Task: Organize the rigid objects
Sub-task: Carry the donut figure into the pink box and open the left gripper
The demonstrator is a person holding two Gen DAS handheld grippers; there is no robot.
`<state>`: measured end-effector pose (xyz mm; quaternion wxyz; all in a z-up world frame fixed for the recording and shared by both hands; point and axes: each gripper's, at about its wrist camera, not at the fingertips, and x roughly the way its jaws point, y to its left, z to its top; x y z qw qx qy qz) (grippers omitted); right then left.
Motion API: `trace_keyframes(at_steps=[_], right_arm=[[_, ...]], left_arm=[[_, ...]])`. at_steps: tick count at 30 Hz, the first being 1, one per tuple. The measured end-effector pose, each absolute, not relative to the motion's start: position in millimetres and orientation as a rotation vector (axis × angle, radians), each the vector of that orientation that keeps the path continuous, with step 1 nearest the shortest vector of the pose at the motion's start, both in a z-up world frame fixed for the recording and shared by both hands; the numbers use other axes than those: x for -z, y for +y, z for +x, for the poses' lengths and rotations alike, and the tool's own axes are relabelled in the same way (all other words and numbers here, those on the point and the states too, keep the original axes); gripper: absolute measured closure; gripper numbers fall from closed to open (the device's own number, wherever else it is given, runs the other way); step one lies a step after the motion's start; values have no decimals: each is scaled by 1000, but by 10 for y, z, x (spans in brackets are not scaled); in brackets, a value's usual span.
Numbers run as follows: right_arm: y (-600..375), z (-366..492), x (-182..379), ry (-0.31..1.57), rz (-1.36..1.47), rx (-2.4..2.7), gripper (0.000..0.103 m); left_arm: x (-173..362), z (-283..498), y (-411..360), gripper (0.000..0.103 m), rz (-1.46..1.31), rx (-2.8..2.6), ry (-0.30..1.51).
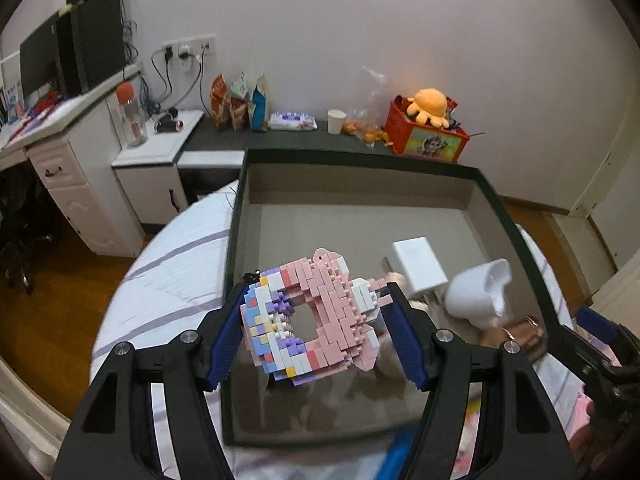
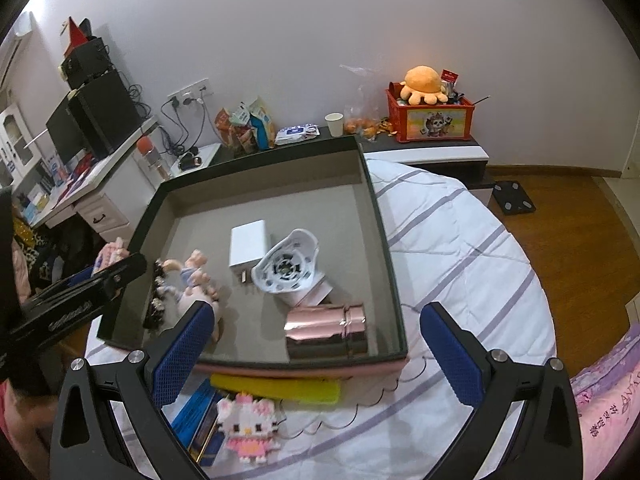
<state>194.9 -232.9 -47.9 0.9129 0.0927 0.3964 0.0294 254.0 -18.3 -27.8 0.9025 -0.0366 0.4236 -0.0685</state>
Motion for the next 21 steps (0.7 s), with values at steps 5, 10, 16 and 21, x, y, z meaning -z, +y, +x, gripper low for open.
trace_keyframes(at_steps=[5, 10, 16, 21], right_arm=[[-2390, 2057, 575, 839, 198, -41, 0], [-2383, 2097, 633, 855, 199, -43, 0], [-2331, 2060, 613, 850, 187, -55, 0], [-2327, 1980, 562, 839, 183, -54, 0]], left_arm=[[502, 2683, -256, 35, -50, 134, 909], [515, 2707, -294, 34, -56, 138, 913], [453, 2675, -317, 16, -51, 144, 903], [306, 2550, -327, 0, -38, 124, 858]])
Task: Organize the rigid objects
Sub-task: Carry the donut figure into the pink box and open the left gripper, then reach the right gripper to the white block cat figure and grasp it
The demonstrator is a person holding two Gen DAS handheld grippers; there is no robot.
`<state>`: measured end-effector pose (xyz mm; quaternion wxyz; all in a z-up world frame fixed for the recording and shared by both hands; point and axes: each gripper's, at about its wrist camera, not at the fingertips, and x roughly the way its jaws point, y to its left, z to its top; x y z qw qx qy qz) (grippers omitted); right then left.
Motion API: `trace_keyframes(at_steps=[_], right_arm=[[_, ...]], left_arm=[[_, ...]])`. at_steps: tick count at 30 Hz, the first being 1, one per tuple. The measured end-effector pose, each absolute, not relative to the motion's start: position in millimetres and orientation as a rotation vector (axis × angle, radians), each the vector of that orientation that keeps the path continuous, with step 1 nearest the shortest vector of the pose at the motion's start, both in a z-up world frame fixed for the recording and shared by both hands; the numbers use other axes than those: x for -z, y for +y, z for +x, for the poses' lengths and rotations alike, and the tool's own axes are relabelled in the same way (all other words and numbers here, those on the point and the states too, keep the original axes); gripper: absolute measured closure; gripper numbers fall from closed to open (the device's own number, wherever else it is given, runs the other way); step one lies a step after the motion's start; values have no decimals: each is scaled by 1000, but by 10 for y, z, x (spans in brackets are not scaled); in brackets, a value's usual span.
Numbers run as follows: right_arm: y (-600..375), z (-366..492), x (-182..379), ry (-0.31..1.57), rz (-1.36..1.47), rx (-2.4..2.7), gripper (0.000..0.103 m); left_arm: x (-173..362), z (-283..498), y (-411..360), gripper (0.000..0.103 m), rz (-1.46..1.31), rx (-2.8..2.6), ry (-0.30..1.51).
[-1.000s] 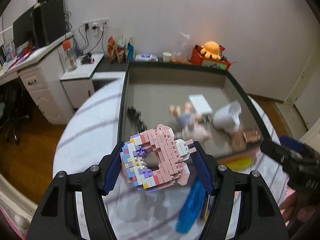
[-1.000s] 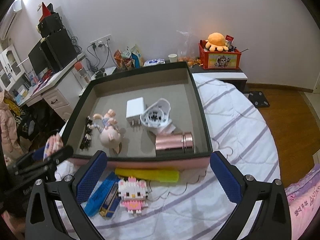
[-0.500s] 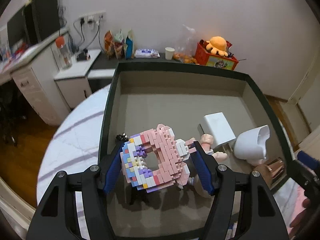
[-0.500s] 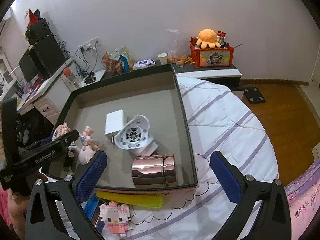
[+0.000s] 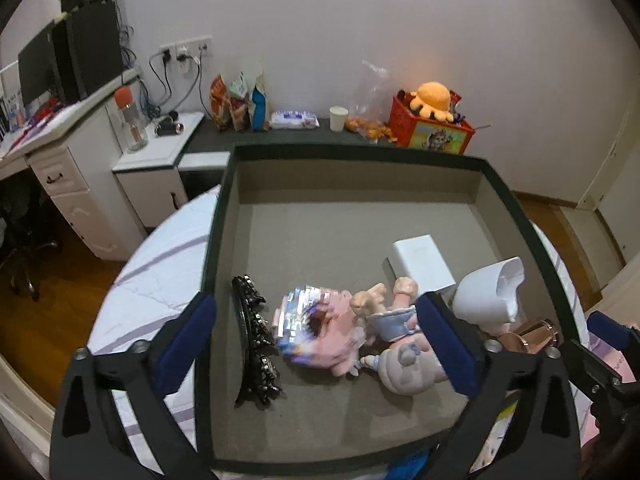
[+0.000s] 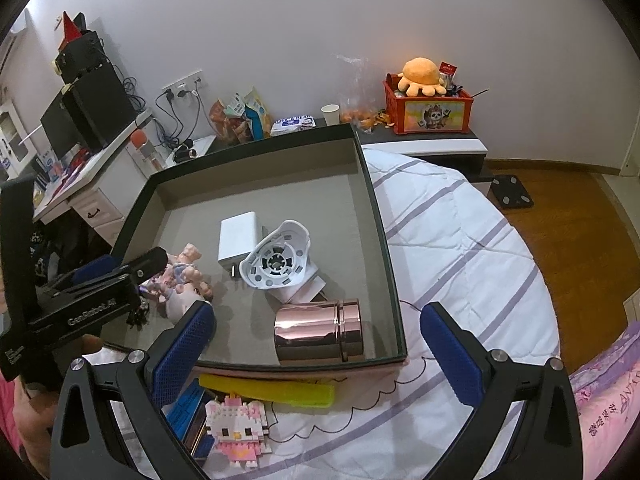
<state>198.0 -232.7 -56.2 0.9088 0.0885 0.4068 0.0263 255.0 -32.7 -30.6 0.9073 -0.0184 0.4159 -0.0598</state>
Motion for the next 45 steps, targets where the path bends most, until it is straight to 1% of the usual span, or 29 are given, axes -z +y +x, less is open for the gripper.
trace_keyframes(at_steps=[10, 15, 30, 37, 45], right_arm=[[-2304, 1738, 451, 811, 165, -52, 0], [-2316, 1577, 406, 798, 169, -53, 0], [-2385, 1108, 657, 867, 150, -36, 0], [-2295, 1073, 683, 887, 129, -60, 0], [-2023, 1220, 922, 951, 99, -120, 0]], left_arm=[[17, 2108, -197, 0, -55, 75, 805], [-8, 1852, -146, 0, -68, 69, 810], [196, 1227, -168, 0, -69, 96, 869], [229, 1131, -188, 0, -58, 87, 878], [337, 1139, -53, 0, -68, 69, 903]])
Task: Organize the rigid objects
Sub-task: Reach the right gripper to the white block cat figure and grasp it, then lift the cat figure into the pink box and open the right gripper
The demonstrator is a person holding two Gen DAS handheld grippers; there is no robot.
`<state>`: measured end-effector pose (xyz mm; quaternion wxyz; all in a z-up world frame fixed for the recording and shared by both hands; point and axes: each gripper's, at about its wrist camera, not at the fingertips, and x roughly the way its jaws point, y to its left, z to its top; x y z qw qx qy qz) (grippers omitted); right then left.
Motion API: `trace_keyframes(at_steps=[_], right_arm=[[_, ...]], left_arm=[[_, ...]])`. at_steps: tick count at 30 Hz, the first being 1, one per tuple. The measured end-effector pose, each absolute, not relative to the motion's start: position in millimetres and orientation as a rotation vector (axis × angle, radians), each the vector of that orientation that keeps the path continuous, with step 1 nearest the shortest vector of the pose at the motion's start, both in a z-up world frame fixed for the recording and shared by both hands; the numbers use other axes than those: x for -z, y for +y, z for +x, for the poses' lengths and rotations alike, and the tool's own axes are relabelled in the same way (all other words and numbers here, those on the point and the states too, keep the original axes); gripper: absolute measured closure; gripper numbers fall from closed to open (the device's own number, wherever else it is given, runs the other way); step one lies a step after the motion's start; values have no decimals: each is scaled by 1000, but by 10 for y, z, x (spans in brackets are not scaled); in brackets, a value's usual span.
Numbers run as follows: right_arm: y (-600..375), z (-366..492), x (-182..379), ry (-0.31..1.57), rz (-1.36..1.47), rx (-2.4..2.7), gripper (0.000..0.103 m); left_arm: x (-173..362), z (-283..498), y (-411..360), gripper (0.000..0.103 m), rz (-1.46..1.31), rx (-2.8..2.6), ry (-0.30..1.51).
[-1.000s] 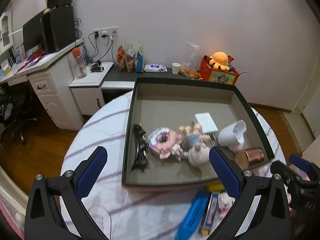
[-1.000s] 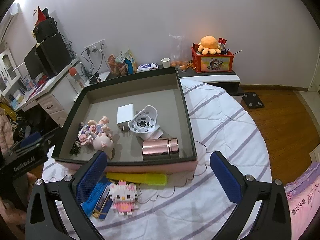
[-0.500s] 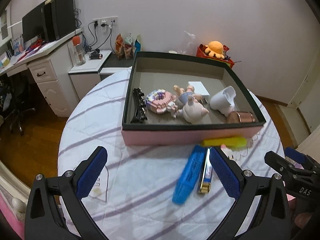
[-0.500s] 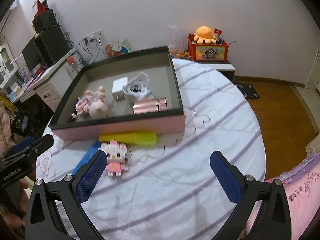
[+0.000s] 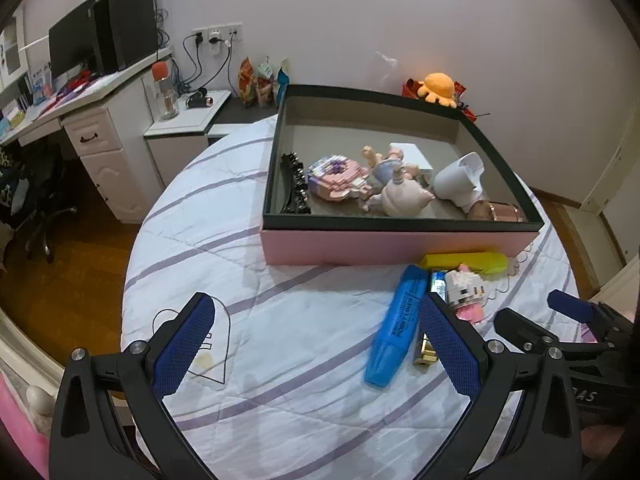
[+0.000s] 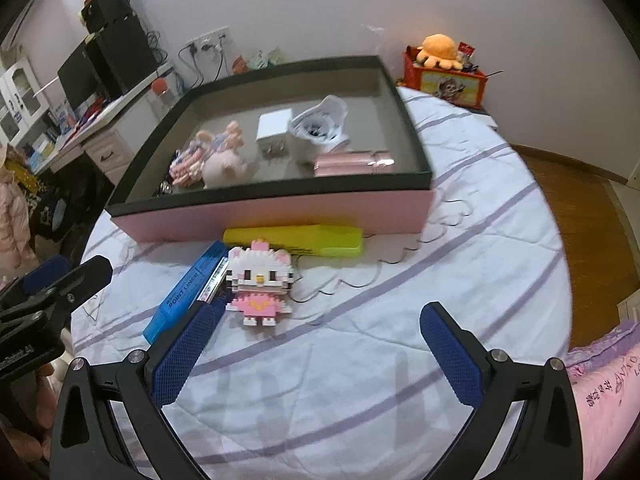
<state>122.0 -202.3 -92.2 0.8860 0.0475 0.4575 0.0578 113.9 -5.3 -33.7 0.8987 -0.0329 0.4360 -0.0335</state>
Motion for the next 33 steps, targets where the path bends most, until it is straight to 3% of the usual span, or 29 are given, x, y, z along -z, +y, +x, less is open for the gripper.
trace_keyframes(at_steps=[4, 17, 20, 22, 33], right_arm=[[-1961, 1321, 1013, 968, 103, -127, 1], [-1790, 1511, 1225, 1010, 43, -123, 23], [-1778, 1526, 1214, 995, 22, -108, 38], [-1743, 1518, 1210, 986, -5, -96, 55], [-1936, 1346, 1132, 971, 39, -120, 55]], left_arm=[[413, 1170, -19, 0, -73, 67, 918], [568, 1291, 80, 0, -86, 62, 948], [580, 1311, 77, 0, -88, 62, 950], [583, 1315, 71, 0, -88, 61, 950], [569, 1286, -10, 0, -71, 69, 943]])
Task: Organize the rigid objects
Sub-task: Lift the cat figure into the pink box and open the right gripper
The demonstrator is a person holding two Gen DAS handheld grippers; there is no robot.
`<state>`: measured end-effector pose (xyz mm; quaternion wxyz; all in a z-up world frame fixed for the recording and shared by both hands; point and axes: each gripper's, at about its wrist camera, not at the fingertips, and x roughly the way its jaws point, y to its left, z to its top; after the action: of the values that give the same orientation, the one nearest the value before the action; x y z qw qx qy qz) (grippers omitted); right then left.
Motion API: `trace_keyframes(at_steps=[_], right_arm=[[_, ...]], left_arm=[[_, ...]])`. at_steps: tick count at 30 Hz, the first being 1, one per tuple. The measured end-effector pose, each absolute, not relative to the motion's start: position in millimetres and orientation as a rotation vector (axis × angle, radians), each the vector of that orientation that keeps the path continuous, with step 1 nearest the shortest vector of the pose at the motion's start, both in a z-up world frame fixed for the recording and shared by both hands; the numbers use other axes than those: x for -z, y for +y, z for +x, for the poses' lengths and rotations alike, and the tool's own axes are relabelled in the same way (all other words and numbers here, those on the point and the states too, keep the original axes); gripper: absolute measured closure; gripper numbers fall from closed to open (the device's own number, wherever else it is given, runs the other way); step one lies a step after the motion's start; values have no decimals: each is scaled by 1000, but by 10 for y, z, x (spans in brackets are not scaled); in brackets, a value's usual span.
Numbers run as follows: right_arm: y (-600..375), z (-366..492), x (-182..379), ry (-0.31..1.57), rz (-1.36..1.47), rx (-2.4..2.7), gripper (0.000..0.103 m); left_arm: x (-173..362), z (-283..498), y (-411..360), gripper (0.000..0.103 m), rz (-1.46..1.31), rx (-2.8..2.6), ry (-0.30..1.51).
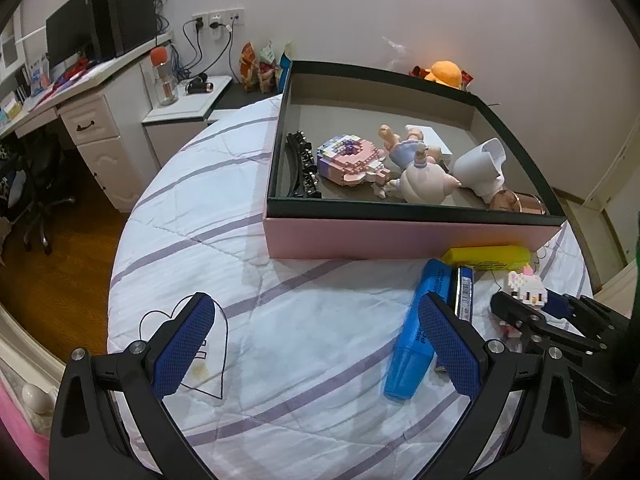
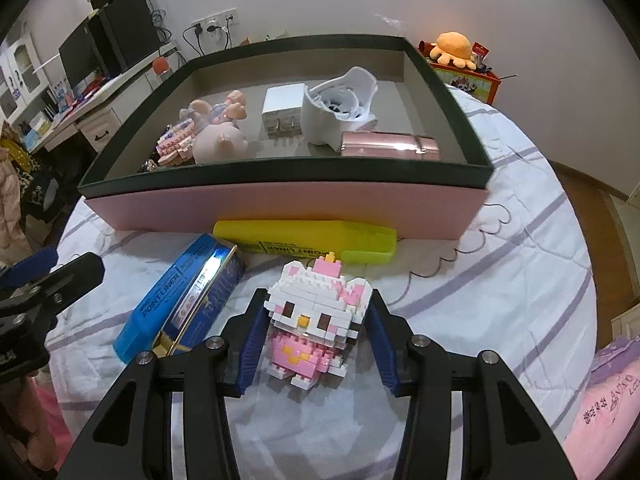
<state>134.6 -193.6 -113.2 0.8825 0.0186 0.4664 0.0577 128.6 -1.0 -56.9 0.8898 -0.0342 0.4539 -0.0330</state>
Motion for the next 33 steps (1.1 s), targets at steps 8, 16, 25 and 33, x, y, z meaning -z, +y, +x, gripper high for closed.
trace_keyframes(at_steps=[8, 16, 25, 33], right_arm=[[-1948, 1289, 796, 906, 62, -152, 55], [-1853, 1524, 440, 824, 43, -184, 54], [-1883, 2344, 292, 793, 28, -170, 55], [-1954, 3018, 557, 880, 21, -142, 54]], left_arm=[[397, 1324, -62, 0, -57, 75, 901], [100, 1604, -27, 0, -61, 59, 824], [17, 2225, -43, 0, -70, 41, 783], [188, 2666, -121, 0, -72, 48, 805]])
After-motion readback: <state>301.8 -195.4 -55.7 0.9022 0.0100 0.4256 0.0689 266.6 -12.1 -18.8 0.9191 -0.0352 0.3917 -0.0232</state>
